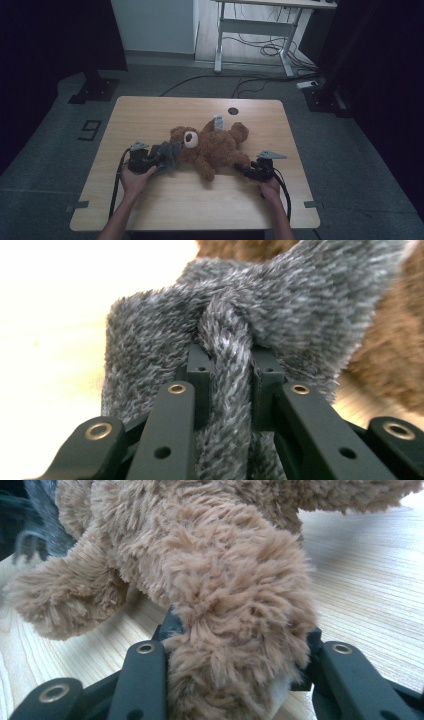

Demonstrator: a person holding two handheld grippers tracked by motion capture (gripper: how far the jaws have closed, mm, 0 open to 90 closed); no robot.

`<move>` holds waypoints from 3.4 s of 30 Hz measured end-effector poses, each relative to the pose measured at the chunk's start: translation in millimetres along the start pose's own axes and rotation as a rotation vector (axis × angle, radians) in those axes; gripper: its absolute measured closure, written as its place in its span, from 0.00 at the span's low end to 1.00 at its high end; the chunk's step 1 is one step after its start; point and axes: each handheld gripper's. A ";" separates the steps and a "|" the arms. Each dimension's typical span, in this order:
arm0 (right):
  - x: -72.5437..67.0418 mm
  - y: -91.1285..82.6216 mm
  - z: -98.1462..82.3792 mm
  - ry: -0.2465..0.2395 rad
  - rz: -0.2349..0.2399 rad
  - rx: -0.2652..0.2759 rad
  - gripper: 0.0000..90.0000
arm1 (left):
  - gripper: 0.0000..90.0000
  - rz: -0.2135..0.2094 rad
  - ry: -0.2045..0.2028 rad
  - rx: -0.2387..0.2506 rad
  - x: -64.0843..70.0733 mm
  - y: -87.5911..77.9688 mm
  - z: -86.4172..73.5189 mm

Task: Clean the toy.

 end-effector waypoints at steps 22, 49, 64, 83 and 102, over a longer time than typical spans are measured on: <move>-0.5 -0.8 -0.5 -0.011 -0.008 0.000 0.64 | 0.83 -0.197 0.209 -0.105 132.4 108.2 42.3; 0.0 -0.9 -0.4 -0.018 -0.002 0.000 0.63 | 0.83 0.006 0.029 -0.022 12.6 7.2 -2.4; -0.9 -1.5 -0.7 -0.015 -0.013 0.005 0.63 | 0.83 -0.055 0.120 0.061 46.9 1.4 54.0; -2.2 -2.1 -0.9 -0.036 -0.015 0.002 0.60 | 0.84 -0.079 0.095 -0.029 45.0 48.4 77.4; -15.1 -27.9 23.3 -0.043 0.001 0.118 0.27 | 0.85 -0.131 0.101 -0.005 54.6 32.4 37.3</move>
Point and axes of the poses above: each handheld gripper's, and its own axes: y roughly forward along the jaws, z roughly out of its top, x roughly to its right, and after that the axes turned 11 degrees about -z, right-handed
